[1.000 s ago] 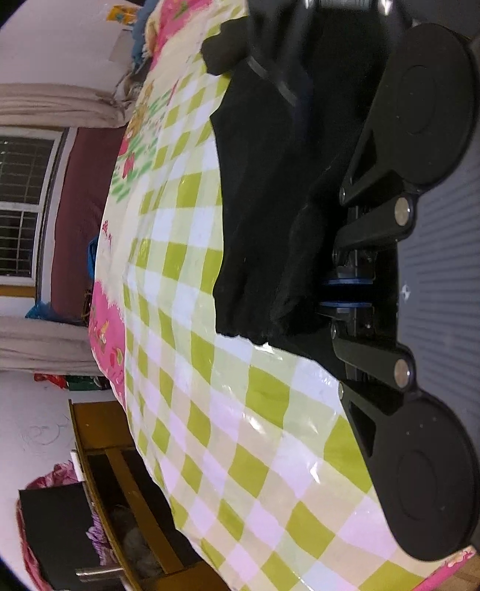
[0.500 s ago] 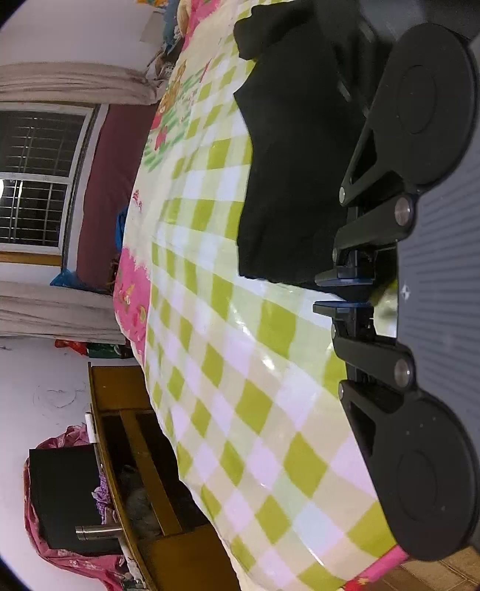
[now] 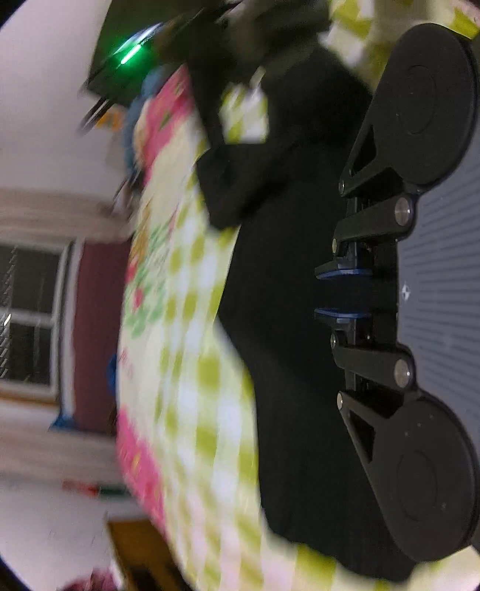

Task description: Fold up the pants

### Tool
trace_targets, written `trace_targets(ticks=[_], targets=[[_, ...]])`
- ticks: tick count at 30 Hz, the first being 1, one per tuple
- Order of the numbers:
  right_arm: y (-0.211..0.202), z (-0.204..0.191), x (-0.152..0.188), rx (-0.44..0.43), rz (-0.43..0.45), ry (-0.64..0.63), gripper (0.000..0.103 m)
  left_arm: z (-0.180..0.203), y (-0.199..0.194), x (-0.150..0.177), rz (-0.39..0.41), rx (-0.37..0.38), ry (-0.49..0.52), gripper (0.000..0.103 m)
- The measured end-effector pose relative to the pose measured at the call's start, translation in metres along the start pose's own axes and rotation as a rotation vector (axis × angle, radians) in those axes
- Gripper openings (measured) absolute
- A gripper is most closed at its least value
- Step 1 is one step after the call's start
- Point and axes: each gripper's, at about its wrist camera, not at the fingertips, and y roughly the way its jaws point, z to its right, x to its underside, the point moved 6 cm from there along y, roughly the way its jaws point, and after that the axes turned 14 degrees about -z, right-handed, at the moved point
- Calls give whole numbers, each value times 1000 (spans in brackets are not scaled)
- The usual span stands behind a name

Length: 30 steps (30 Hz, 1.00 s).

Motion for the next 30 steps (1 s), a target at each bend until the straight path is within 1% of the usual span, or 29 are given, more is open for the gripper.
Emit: trace_targets(ticks=[1,2,4,5,6,7,8,9,10,11,13,14,16,17,18,19,21,23,27,30], targets=[[7,1,-8,-8,2,17,65,12,10,-1,-21,28,6,31],[12,2,-14,-9,-4,21,74,25,20,-2,-42,54,13,31],[33,-8,-23,-6,-32,24,74,45,35,-4,-81,75,46,31],[42,-13,-20,5,-58,5,69,54,42,-4,-99,65,72,31],[52,-13,-21,42,-69,-8,61,61,49,-4,-114,39,101,31],[61,-8,-22,96,-74,5,47,66,54,-4,-124,0,136,31],[67,0,-18,101,-83,37,16,70,58,-5,-127,-22,157,31],[67,13,-14,36,-100,92,10,71,60,-6,-131,-34,170,31],[60,26,-10,-29,-104,154,10,72,62,-6,-135,-37,168,31],[48,37,-6,-52,-88,183,10,71,62,-7,-137,-37,159,31],[18,58,4,-80,-29,207,14,72,61,-7,-142,-34,144,31],[7,70,9,-88,-7,219,19,71,61,-6,-142,-37,140,31],[-7,105,20,-39,25,274,27,74,61,-6,-145,-53,147,31],[-7,124,23,-15,35,303,38,75,61,-6,-146,-63,154,31],[-4,140,23,2,35,337,52,77,60,-7,-146,-68,156,31],[1,162,25,9,31,400,54,78,62,-8,-148,-71,158,31],[11,192,27,-19,16,508,55,78,67,-13,-153,-76,159,31],[28,215,21,-58,19,597,55,80,70,-16,-159,-79,166,31],[65,236,3,-87,35,674,54,80,76,-22,-168,-83,191,31],[89,248,-5,-88,40,742,55,81,81,-27,-168,-79,190,31]])
